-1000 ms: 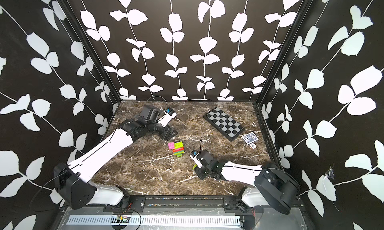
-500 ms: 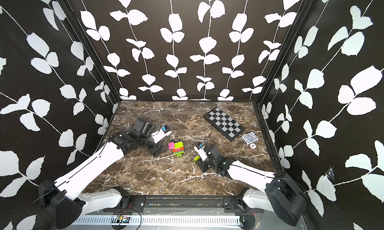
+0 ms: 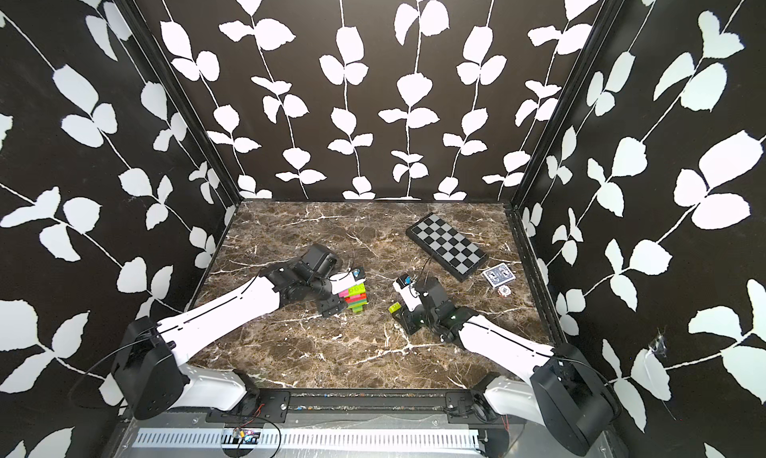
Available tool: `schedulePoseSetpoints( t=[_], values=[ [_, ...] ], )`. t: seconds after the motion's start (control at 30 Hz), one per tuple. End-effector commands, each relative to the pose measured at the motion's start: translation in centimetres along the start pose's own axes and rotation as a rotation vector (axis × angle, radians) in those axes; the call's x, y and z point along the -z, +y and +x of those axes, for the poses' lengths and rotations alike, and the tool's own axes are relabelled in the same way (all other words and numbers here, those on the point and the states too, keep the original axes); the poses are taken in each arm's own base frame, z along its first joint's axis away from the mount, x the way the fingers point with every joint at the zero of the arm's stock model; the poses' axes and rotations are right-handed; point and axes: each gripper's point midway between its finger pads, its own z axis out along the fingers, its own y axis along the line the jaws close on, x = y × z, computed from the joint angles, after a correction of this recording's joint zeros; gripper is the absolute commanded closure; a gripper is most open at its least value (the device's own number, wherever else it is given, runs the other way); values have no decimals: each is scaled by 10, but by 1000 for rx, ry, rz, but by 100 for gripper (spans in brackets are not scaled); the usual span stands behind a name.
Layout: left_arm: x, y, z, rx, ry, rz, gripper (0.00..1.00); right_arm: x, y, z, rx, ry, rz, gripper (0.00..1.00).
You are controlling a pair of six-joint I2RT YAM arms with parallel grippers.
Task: Assemble a carrot with lego
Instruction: Adjust the lego brick at the center of the board.
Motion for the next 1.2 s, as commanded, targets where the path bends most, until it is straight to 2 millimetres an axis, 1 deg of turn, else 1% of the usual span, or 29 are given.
schedulePoseSetpoints(
  t=[0.0,0.1,0.4,0.57,0.67,0.7,0.87,0.93,1.0,1.1,1.17],
  values=[
    [2,15,-16,22,-36,-60,15,10,3,-21,32,-56,-3,77],
    [1,21,-12,20,-12,-94,15,12,2,-23,38,-60,0,77],
    [1,27,6,23,50,-121,16,11,5,-26,54,-55,-14,77],
    [6,30,14,51,62,-121,16,16,11,-37,112,-86,-35,78],
    [6,27,15,68,58,-108,17,17,14,-43,145,-95,-44,78],
    [7,34,21,99,61,-117,17,18,15,-45,153,-98,-48,78],
    [7,38,31,125,93,-130,17,19,18,-56,177,-113,-61,78],
    [8,34,35,126,106,-113,17,18,22,-62,185,-124,-78,78],
    [11,25,37,132,102,-71,17,19,26,-68,201,-139,-93,78],
    [22,3,36,144,62,28,16,20,33,-81,248,-165,-106,78],
    [34,-12,33,176,11,102,16,20,38,-87,308,-172,-104,79]
  ],
)
